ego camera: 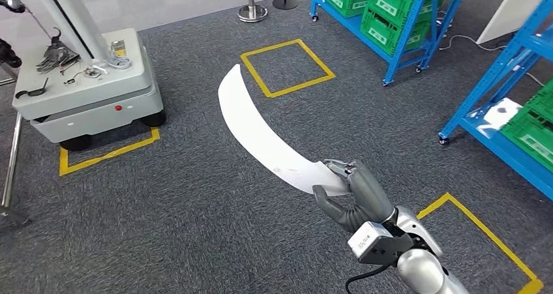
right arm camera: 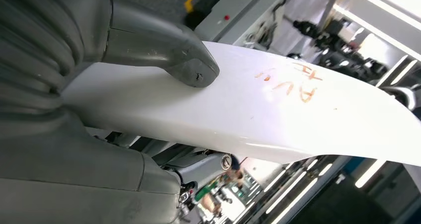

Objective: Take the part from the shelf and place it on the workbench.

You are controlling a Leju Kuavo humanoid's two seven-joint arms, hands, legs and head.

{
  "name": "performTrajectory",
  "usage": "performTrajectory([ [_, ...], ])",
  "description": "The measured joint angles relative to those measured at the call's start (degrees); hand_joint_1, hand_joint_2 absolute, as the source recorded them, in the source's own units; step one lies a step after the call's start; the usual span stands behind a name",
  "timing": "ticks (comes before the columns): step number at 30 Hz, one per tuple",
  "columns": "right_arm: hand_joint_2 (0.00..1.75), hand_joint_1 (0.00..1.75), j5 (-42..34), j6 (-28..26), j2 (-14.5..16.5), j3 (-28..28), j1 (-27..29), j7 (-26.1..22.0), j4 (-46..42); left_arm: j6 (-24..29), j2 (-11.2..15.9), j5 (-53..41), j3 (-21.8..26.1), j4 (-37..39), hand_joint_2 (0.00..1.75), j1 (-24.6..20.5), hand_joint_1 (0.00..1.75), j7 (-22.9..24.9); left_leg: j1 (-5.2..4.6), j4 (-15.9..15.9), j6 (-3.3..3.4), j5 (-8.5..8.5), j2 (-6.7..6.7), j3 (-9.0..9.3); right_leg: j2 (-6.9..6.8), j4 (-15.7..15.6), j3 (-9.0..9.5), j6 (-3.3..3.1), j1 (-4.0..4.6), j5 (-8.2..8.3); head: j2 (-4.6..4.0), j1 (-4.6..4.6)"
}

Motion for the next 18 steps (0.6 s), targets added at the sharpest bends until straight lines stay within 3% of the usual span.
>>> performTrajectory([
  [1,1.75,1.75,0.02,0.06,0.30,0.22,-0.17,-0.03,0.02,0.01,0.16,0.16,-0.02,-0.01,1.75,-0.09,0.00,0.03,0.06,-0.95,-0.10,0.77,0.28,0.98,-0.82,0.03,-0.02,0.03,0.00,-0.01,0.00,-0.01],
  [2,1.75,1.75,-0.06,0.14,0.56,0.45,-0.39,-0.14,0.07,0.10,0.38,0.44,-0.02,-0.02,1.75,-0.10,0.00,0.09,0.10,-4.14,-0.14,2.29,0.83,3.09,-1.56,0.11,-0.01,0.10,-0.03,-0.06,0.00,0.00],
  [3,1.75,1.75,-0.28,0.27,0.74,0.67,-0.73,-0.38,0.18,0.32,0.60,0.86,-0.02,-0.02,1.75,-0.10,0.00,0.14,0.05,-8.41,-0.08,3.60,2.36,5.59,-2.26,0.25,0.02,0.27,0.01,-0.17,0.00,-0.01],
  [4,1.75,1.75,-0.65,0.44,0.85,0.88,-1.27,-0.73,0.42,0.63,0.82,1.41,-0.01,-0.04,1.75,-0.07,0.00,0.18,-0.04,-12.11,0.19,4.66,3.81,7.71,-2.88,0.51,0.02,0.53,0.18,-0.36,0.00,0.01],
  [6,1.75,1.75,-1.70,0.92,0.92,1.49,-3.31,-1.65,1.76,1.84,1.36,2.52,0.08,-0.05,1.75,0.33,0.00,0.17,-0.32,-15.62,0.98,5.19,5.50,9.28,-3.90,0.81,0.07,1.13,0.53,-0.59,0.00,0.15],
  [8,1.75,1.75,-2.57,1.46,1.04,2.38,-6.11,-2.13,3.88,3.32,2.05,3.16,0.22,-0.05,1.75,1.27,0.00,0.25,-0.44,-15.66,1.75,5.40,4.24,9.04,-4.90,0.69,0.24,1.72,0.61,-0.68,0.00,0.25],
  [9,1.75,1.75,-2.84,1.63,1.14,2.86,-7.46,-2.13,4.92,4.01,2.34,3.38,0.30,-0.05,1.75,1.82,0.00,0.45,-0.34,-15.81,2.10,5.57,3.60,9.15,-4.57,0.90,0.25,2.09,0.49,-0.97,0.00,0.26],
  [11,1.75,1.75,-3.22,1.61,1.40,3.59,-9.52,-2.00,6.51,5.06,2.89,3.95,0.54,-0.03,1.75,2.73,0.00,1.39,-0.02,-16.11,2.76,6.02,2.10,9.33,-1.67,3.99,-0.92,2.80,0.11,-3.17,0.00,0.33],
  [13,1.75,1.75,-3.36,1.46,1.53,4.16,-10.73,-1.89,7.75,5.67,3.37,4.72,1.03,-0.02,1.75,3.28,0.00,2.84,0.08,-16.12,3.12,6.29,0.38,9.05,1.75,11.44,-4.31,3.12,-0.22,-6.87,0.00,0.45],
  [14,1.75,1.75,-3.30,1.42,1.54,4.47,-11.15,-1.82,8.25,5.86,3.58,5.10,1.33,-0.02,1.75,3.49,0.00,3.56,0.06,-16.08,3.17,6.36,-0.62,8.92,2.40,14.98,-6.09,3.14,-0.29,-8.09,0.00,0.49],
  [15,1.75,1.75,-3.17,1.35,1.55,4.79,-11.54,-1.75,8.67,5.96,3.74,5.48,1.67,-0.02,1.75,3.73,0.00,4.20,0.03,-16.02,3.18,6.42,-1.64,8.84,2.66,17.00,-7.22,3.09,-0.30,-8.29,0.00,0.49],
  [16,1.75,1.75,-3.03,1.15,1.55,5.07,-11.91,-1.64,8.94,6.03,3.87,5.82,1.99,-0.02,1.75,3.96,0.00,4.69,0.01,-15.95,3.15,6.46,-2.63,8.82,2.83,16.64,-7.26,2.95,-0.30,-7.26,0.00,0.49],
  [18,1.75,1.75,-2.68,0.40,1.55,5.38,-12.35,-1.29,9.11,6.11,3.97,6.43,2.66,-0.01,1.75,4.32,0.00,5.39,0.04,-15.85,3.02,6.52,-4.55,8.88,3.97,10.04,-4.51,2.47,-0.30,-3.00,0.00,0.49],
])
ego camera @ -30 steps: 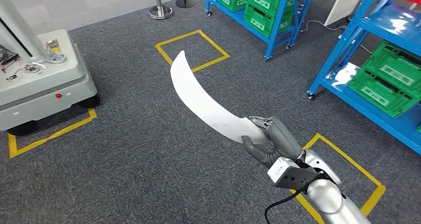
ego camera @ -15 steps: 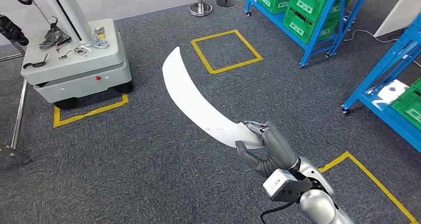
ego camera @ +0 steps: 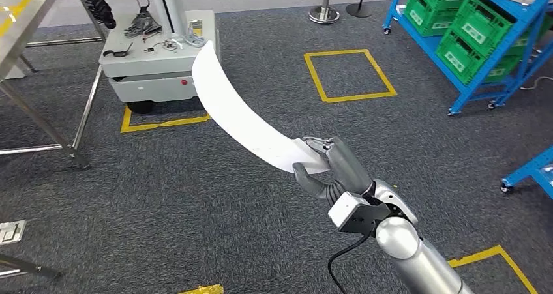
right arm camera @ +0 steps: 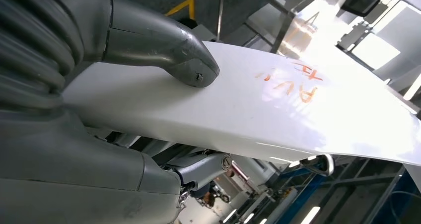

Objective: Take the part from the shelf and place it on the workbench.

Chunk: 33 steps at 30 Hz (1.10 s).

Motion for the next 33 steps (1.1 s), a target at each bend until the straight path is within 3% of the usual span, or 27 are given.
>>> performTrajectory([
  [2,1.75,1.75,0.26,-0.74,-0.04,0.02,0.23,0.27,-0.21,0.04,-0.04,0.10,0.50,0.01,1.75,0.17,0.00,0.60,0.07,0.07,-0.52,0.19,-1.77,-0.22,2.54,-6.93,2.94,-0.50,-0.02,2.65,0.00,-0.02],
  [3,1.75,1.75,0.35,-0.92,-0.07,-0.08,0.52,0.35,-0.44,0.04,-0.05,-0.13,0.64,0.02,1.75,0.31,0.00,0.92,0.22,0.01,-0.96,0.36,-2.57,-0.46,3.36,-8.59,3.57,-0.66,0.06,2.95,0.00,-0.03],
  [4,1.75,1.75,0.39,-0.95,-0.09,-0.22,0.79,0.44,-0.71,0.04,-0.08,-0.48,0.70,0.02,1.75,0.52,0.00,1.20,0.38,-0.10,-1.47,0.57,-3.29,-0.72,3.56,-8.99,3.66,-0.80,0.18,2.80,0.00,-0.02],
  [6,1.75,1.75,0.56,-0.75,-0.09,-0.45,1.06,0.77,-1.30,-0.01,-0.10,-1.48,0.72,0.07,1.75,1.05,0.00,1.54,0.62,-0.28,-2.34,0.80,-3.95,-1.15,2.24,-9.55,3.99,-1.27,0.27,3.18,0.00,0.01],
  [8,1.75,1.75,0.79,-0.30,-0.07,-0.52,1.25,1.18,-1.75,-0.19,-0.10,-2.45,0.70,0.11,1.75,1.20,0.00,1.51,0.32,1.94,-2.71,-0.76,-0.90,-2.34,0.67,-10.48,4.50,-2.04,0.16,3.73,0.00,-0.15],
  [10,1.75,1.75,1.05,0.28,-0.01,-0.57,1.79,1.46,-1.95,-0.32,-0.01,-2.85,0.69,0.09,1.75,0.96,0.00,1.03,0.10,8.31,-2.87,-4.37,3.17,-5.20,-1.07,-10.82,4.58,-2.56,0.29,3.91,0.00,-0.33],
  [12,1.75,1.75,1.47,0.77,0.26,-0.49,2.58,1.55,-1.97,-0.32,0.06,-2.58,0.68,0.08,1.75,0.79,0.00,0.09,0.16,14.15,-3.14,-6.66,4.42,-7.62,-2.89,-10.65,4.43,-2.70,0.42,3.79,0.00,-0.35],
  [13,1.75,1.75,1.74,0.94,0.49,-0.43,2.92,1.55,-1.97,-0.32,0.06,-2.40,0.68,0.08,1.75,0.81,0.00,-0.46,0.20,14.40,-3.25,-6.31,4.65,-7.42,-3.76,-10.54,4.38,-2.69,0.42,3.72,0.00,-0.34],
  [15,1.75,1.75,2.21,1.31,0.90,-0.33,3.23,1.55,-1.97,-0.31,0.05,-2.13,0.68,0.08,1.75,0.85,0.00,-1.63,0.24,8.70,-3.36,-3.30,5.82,-3.83,-5.32,-10.23,4.37,-2.46,0.38,3.50,0.00,-0.34],
  [17,1.75,1.75,2.49,1.65,1.15,-0.31,3.24,1.53,-1.97,-0.32,-0.14,-1.75,0.69,0.07,1.75,0.70,0.00,-2.45,0.05,1.93,-2.89,-1.26,8.32,0.04,-6.60,-9.80,4.40,-1.94,0.63,3.12,0.00,-0.29],
  [19,1.75,1.75,2.75,2.07,1.31,-0.31,3.28,1.47,-1.97,-0.32,-0.57,-1.09,0.72,0.07,1.75,0.60,0.00,-2.81,-0.18,-0.06,-2.03,-1.10,9.13,0.95,-7.70,-9.59,4.50,-1.34,0.90,2.89,0.00,-0.19],
  [21,1.75,1.75,3.12,2.51,1.38,-0.35,3.40,1.45,-1.98,-0.31,-1.11,-0.59,0.79,0.09,1.75,0.72,0.00,-2.49,-0.14,-0.20,-1.28,-0.76,7.73,0.71,-8.52,-9.57,4.70,-0.65,0.76,2.72,0.00,-0.16],
  [23,1.75,1.75,3.44,2.91,1.38,-0.50,3.76,1.51,-2.08,-0.31,-1.74,-0.47,0.86,0.13,1.75,0.81,0.00,-1.58,0.09,-0.45,-0.62,-0.42,6.43,0.68,-6.10,-7.61,4.05,0.15,0.40,1.17,0.00,-0.11],
  [25,1.75,1.75,3.86,3.29,1.34,-0.77,4.53,2.01,-2.25,-0.36,-2.30,-0.83,0.89,0.14,1.75,0.76,0.00,-0.46,0.23,-0.52,-0.16,-0.13,5.08,0.58,-2.35,-1.27,1.20,0.66,0.10,-2.38,0.00,0.00],
  [27,1.75,1.75,4.55,3.47,1.32,-1.10,5.70,2.86,-2.51,-0.61,-2.72,-1.70,0.89,0.17,1.75,0.70,0.00,0.85,0.19,-0.37,0.05,0.01,3.47,0.24,-1.16,5.47,-2.15,0.77,0.02,-4.92,0.00,0.05],
  [28,1.75,1.75,4.91,3.46,1.32,-1.33,6.40,3.22,-2.80,-0.79,-2.91,-2.18,0.88,0.19,1.75,0.73,0.00,1.52,0.16,-0.26,0.05,0.05,2.59,0.11,-1.05,6.43,-2.72,0.72,0.01,-4.64,0.00,0.05],
  [29,1.75,1.75,5.26,3.47,1.32,-1.59,7.07,3.48,-3.24,-0.97,-3.13,-2.58,0.85,0.21,1.75,0.78,0.00,2.10,0.14,-0.13,0.02,0.08,1.68,0.02,-0.90,5.14,-2.21,0.61,0.00,-3.27,0.00,0.06],
  [30,1.75,1.75,5.55,3.48,1.32,-1.86,7.62,3.71,-3.79,-1.11,-3.34,-2.91,0.82,0.24,1.75,0.83,0.00,2.50,0.15,-0.02,-0.05,0.13,0.80,-0.02,-0.52,1.82,-0.66,0.42,-0.02,-1.17,0.00,0.06],
  [32,1.75,1.75,6.04,3.46,1.32,-2.44,8.38,4.09,-4.96,-1.41,-3.77,-3.48,0.73,0.29,1.75,0.83,0.00,2.79,0.17,0.16,-0.43,0.30,-0.74,-0.22,1.87,-5.76,2.81,-0.01,-0.12,1.93,0.00,0.05],
  [33,1.75,1.75,6.22,3.40,1.25,-2.84,8.89,4.24,-5.60,-1.55,-3.91,-3.81,0.67,0.31,1.75,0.79,0.00,2.60,0.21,0.18,-0.76,0.46,-1.41,-0.40,2.74,-8.07,3.82,-0.15,-0.09,2.55,0.00,0.04],
])
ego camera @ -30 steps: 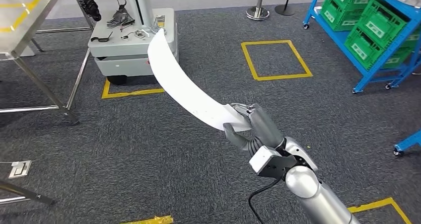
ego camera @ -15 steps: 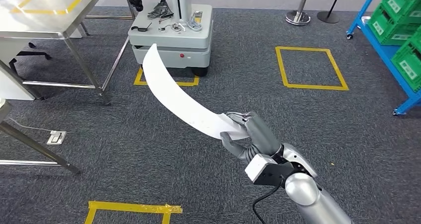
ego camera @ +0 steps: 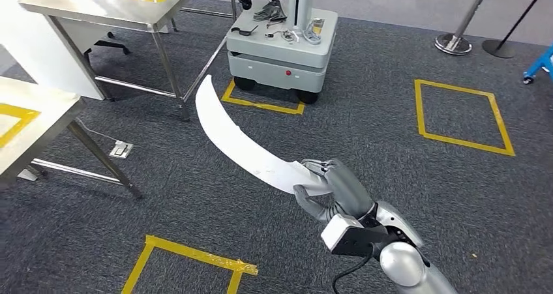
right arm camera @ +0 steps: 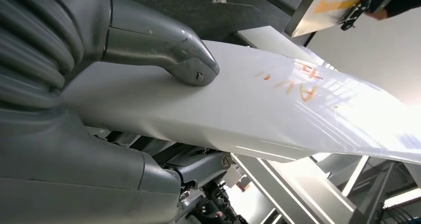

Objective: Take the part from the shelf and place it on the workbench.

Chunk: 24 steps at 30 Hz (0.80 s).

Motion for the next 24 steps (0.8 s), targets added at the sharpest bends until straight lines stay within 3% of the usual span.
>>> performTrajectory([
  [1,1.75,1.75,0.13,-0.11,-0.14,-0.54,0.74,0.04,-0.68,-0.14,-0.11,-0.35,-0.12,0.01,1.75,0.00,0.00,-0.38,0.07,-0.06,-0.39,0.17,-0.63,-0.21,0.48,-0.94,0.35,-0.13,0.09,-0.01,0.00,0.00],
  [3,1.75,1.75,0.06,-0.47,-0.66,-1.97,2.54,-0.20,-2.08,-0.29,-0.19,-1.00,-0.40,0.02,1.75,0.18,0.00,-1.83,0.21,-0.31,-1.25,0.55,-1.87,-0.60,-0.80,-1.29,0.50,-0.59,0.17,0.24,0.00,0.01],
  [4,1.75,1.75,-0.13,-0.72,-0.93,-2.75,3.34,-0.54,-2.66,-0.35,-0.25,-1.06,-0.52,0.03,1.75,0.30,0.00,-2.92,0.15,-0.09,-1.54,0.36,-1.37,-0.90,-1.51,-1.60,0.68,-0.96,0.10,0.46,0.00,-0.01],
  [6,1.75,1.75,-0.58,-1.30,-1.34,-4.39,5.04,-1.51,-3.72,-0.49,-0.31,-0.45,-0.63,0.07,1.75,0.12,0.00,-5.68,-0.11,3.11,-1.91,-1.91,1.90,-2.57,-3.14,-2.22,0.97,-1.75,-0.11,0.93,0.00,-0.21],
  [7,1.75,1.75,-0.65,-1.53,-1.47,-5.19,5.90,-1.99,-4.18,-0.58,-0.36,0.00,-0.66,0.08,1.75,-0.22,0.00,-7.05,-0.18,6.28,-2.01,-3.82,4.02,-3.98,-3.97,-2.29,0.97,-1.96,0.02,0.99,0.00,-0.31],
  [8,1.75,1.75,-0.56,-1.63,-1.55,-5.84,6.62,-2.35,-4.55,-0.70,-0.37,0.35,-0.67,0.08,1.75,-0.69,0.00,-8.07,-0.16,10.02,-2.15,-5.70,5.27,-5.59,-4.86,-2.27,0.90,-2.10,0.09,1.01,0.00,-0.39],
  [10,1.75,1.75,0.10,-1.39,-1.61,-6.48,7.01,-2.61,-4.86,-1.15,-0.49,0.98,-0.68,0.08,1.75,-1.69,0.00,-8.76,-0.09,14.79,-2.40,-7.14,6.09,-7.31,-6.59,-2.18,0.75,-2.12,0.15,0.99,0.00,-0.39],
  [11,1.75,1.75,0.49,-1.24,-1.60,-6.54,6.76,-2.56,-4.89,-1.45,-0.57,1.54,-0.68,0.08,1.75,-2.14,0.00,-8.67,-0.07,14.22,-2.46,-6.36,6.28,-6.65,-7.40,-2.11,0.70,-2.10,0.12,0.97,0.00,-0.39],
  [13,1.75,1.75,0.95,-1.11,-1.58,-6.59,5.95,-2.31,-4.88,-2.01,-0.74,3.18,-0.53,0.07,1.75,-2.89,0.00,-8.51,-0.08,7.37,-2.44,-3.26,7.83,-2.49,-8.82,-1.85,0.73,-1.87,0.09,0.84,0.00,-0.39],
  [15,1.75,1.75,0.62,-1.17,-1.67,-6.87,5.33,-2.44,-4.88,-2.41,-1.08,4.73,-0.19,0.06,1.75,-3.53,0.00,-8.76,-0.30,1.21,-1.73,-1.55,9.84,0.95,-9.99,-1.44,0.75,-1.27,0.35,0.55,0.00,-0.35],
  [16,1.75,1.75,0.24,-1.20,-1.72,-7.10,5.13,-2.70,-4.87,-2.52,-1.25,5.20,0.01,0.05,1.75,-3.73,0.00,-8.87,-0.44,0.03,-1.28,-1.43,10.22,1.47,-10.53,-1.32,0.77,-0.92,0.52,0.48,0.00,-0.33],
  [18,1.75,1.75,-0.37,-1.26,-1.82,-7.62,4.72,-3.13,-4.81,-2.56,-1.45,5.47,0.29,0.04,1.75,-3.79,0.00,-8.69,-0.57,-0.08,-0.38,-1.25,9.02,1.07,-11.60,-1.40,0.93,-0.24,0.60,0.47,0.00,-0.33],
  [19,1.75,1.75,-0.43,-1.33,-1.84,-7.79,4.49,-3.19,-4.78,-2.56,-1.50,5.34,0.35,0.04,1.75,-3.71,0.00,-8.47,-0.49,-0.21,-0.06,-1.09,8.40,1.02,-11.36,-1.24,0.99,0.16,0.47,0.24,0.00,-0.33],
  [21,1.75,1.75,0.04,-1.67,-1.81,-8.00,4.37,-3.03,-4.82,-2.45,-1.55,4.84,0.38,0.04,1.75,-3.63,0.00,-7.95,-0.19,-0.45,0.69,-0.66,7.15,1.06,-8.36,1.62,-0.10,0.88,0.13,-1.89,0.00,-0.24],
  [23,1.75,1.75,0.81,-1.95,-1.76,-8.21,4.86,-2.60,-4.95,-2.10,-1.54,4.73,0.40,0.02,1.75,-3.59,0.00,-7.69,-0.09,-0.44,1.16,-0.28,5.75,0.65,-4.85,8.75,-3.45,1.22,-0.10,-5.67,0.00,-0.06],
  [24,1.75,1.75,1.12,-2.00,-1.73,-8.34,5.29,-2.33,-5.01,-1.81,-1.51,5.03,0.47,0.02,1.75,-3.51,0.00,-7.68,-0.11,-0.40,1.24,-0.15,4.92,0.42,-4.20,12.39,-5.27,1.26,-0.15,-7.06,0.00,0.02],
])
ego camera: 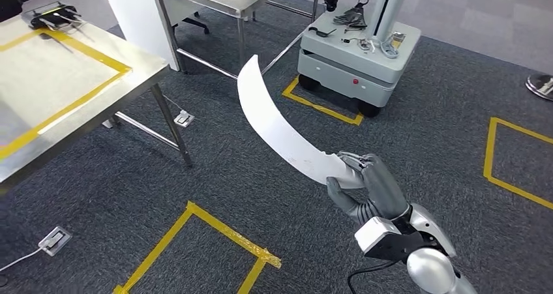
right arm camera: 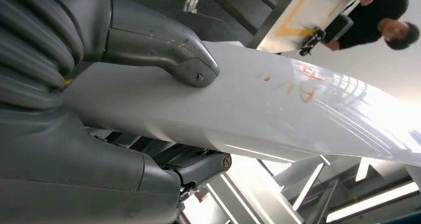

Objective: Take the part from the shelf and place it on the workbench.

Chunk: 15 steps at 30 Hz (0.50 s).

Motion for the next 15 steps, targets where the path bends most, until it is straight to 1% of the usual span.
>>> performTrajectory([
  [1,1.75,1.75,0.22,-0.03,0.04,-0.11,0.47,0.14,-0.03,0.40,0.03,0.44,0.14,0.00,1.75,0.16,0.00,0.04,-0.02,0.06,-0.02,0.10,-0.87,-0.19,0.22,2.09,-1.12,-0.03,-0.01,-0.35,0.00,0.01],
  [2,1.75,1.75,0.32,-0.01,0.08,-0.21,0.87,0.16,-0.07,0.85,0.07,0.94,0.40,0.00,1.75,0.37,0.00,0.24,-0.03,0.12,-0.09,0.19,-1.76,-0.30,0.33,2.11,-1.24,-0.14,-0.01,0.40,-0.01,0.02],
  [3,1.75,1.75,0.26,0.07,0.16,-0.32,1.12,0.11,-0.07,1.29,0.12,1.36,0.71,0.00,1.75,0.63,0.00,0.64,-0.03,0.17,-0.20,0.27,-2.64,-0.34,0.63,-0.29,-0.18,-0.34,-0.02,2.20,-0.01,0.02],
  [4,1.75,1.75,0.20,0.22,0.26,-0.39,1.20,0.03,-0.07,1.63,0.16,1.59,0.99,0.00,1.75,0.90,0.00,1.18,-0.02,0.21,-0.33,0.35,-3.47,-0.36,1.51,-4.26,1.68,-0.60,-0.05,4.43,-0.01,0.02],
  [5,1.75,1.75,0.28,0.51,0.39,-0.44,1.09,0.01,-0.04,1.81,0.22,1.53,1.21,0.01,1.75,1.12,0.00,1.86,-0.06,0.25,-0.56,0.46,-4.21,-0.47,2.96,-8.30,3.54,-0.84,-0.11,6.03,-0.01,-0.01],
  [6,1.75,1.75,0.58,0.83,0.54,-0.45,0.89,0.09,0.01,1.82,0.32,1.17,1.30,0.01,1.75,1.28,0.00,2.55,-0.07,0.29,-0.84,0.60,-4.92,-0.66,4.13,-11.48,4.92,-0.99,-0.13,7.11,0.00,0.00],
  [7,1.75,1.75,1.00,1.13,0.67,-0.45,0.56,0.22,0.08,1.70,0.47,0.65,1.33,0.01,1.75,1.43,0.00,3.09,-0.03,0.27,-1.20,0.78,-5.56,-0.92,4.89,-13.17,5.59,-1.08,-0.09,7.44,0.00,0.00],
  [8,1.75,1.75,1.45,1.38,0.78,-0.45,0.10,0.36,0.17,1.51,0.66,0.13,1.34,0.01,1.75,1.61,0.00,3.49,0.05,0.19,-1.62,1.00,-6.21,-1.18,4.92,-13.62,5.66,-1.16,0.01,7.30,0.00,0.01],
  [9,1.75,1.75,1.78,1.50,0.85,-0.45,-0.45,0.47,0.25,1.34,0.87,-0.23,1.35,0.00,1.75,1.82,0.00,3.69,0.11,0.03,-2.07,1.23,-6.91,-1.50,4.13,-13.78,5.64,-1.33,0.05,7.49,0.00,0.03],
  [10,1.75,1.75,1.78,1.52,0.88,-0.45,-1.05,0.56,0.30,1.21,1.15,-0.38,1.35,-0.01,1.75,2.08,0.00,3.68,0.18,0.00,-2.42,1.33,-7.04,-1.71,3.28,-14.01,5.77,-1.65,-0.01,7.71,0.00,0.03],
  [11,1.75,1.75,1.40,1.44,0.78,-0.45,-1.51,0.69,0.30,1.11,1.41,-0.41,1.35,0.01,1.75,2.28,0.00,3.46,0.07,0.42,-2.71,0.94,-6.02,-2.07,2.49,-14.33,5.95,-2.06,-0.12,7.95,0.00,-0.07],
  [12,1.75,1.75,0.63,1.27,0.50,-0.45,-1.76,0.85,0.27,1.08,1.66,-0.33,1.34,0.02,1.75,2.38,0.00,3.11,-0.08,1.79,-2.96,-0.15,-4.30,-2.82,1.60,-14.67,6.11,-2.45,-0.24,8.19,0.00,-0.17],
  [13,1.75,1.75,-0.47,1.13,-0.03,-0.45,-1.84,0.97,0.27,1.11,1.96,-0.11,1.34,0.01,1.75,2.40,0.00,2.66,-0.13,4.32,-3.14,-1.91,-2.13,-3.89,0.69,-14.87,6.20,-2.73,-0.24,8.31,0.00,-0.27],
  [14,1.75,1.75,-1.76,1.08,-0.78,-0.45,-1.77,0.93,0.37,1.18,2.19,0.23,1.37,0.00,1.75,2.37,0.00,2.18,-0.19,7.90,-3.38,-4.10,-0.28,-5.49,-0.22,-14.92,6.16,-2.93,-0.17,8.33,0.00,-0.37],
  [15,1.75,1.75,-2.92,1.10,-1.57,-0.45,-1.72,0.68,0.60,1.33,2.41,0.59,1.43,-0.02,1.75,2.35,0.00,1.86,-0.12,11.69,-3.61,-6.00,0.62,-7.10,-1.21,-14.90,6.08,-3.00,-0.11,8.31,0.00,-0.38],
])
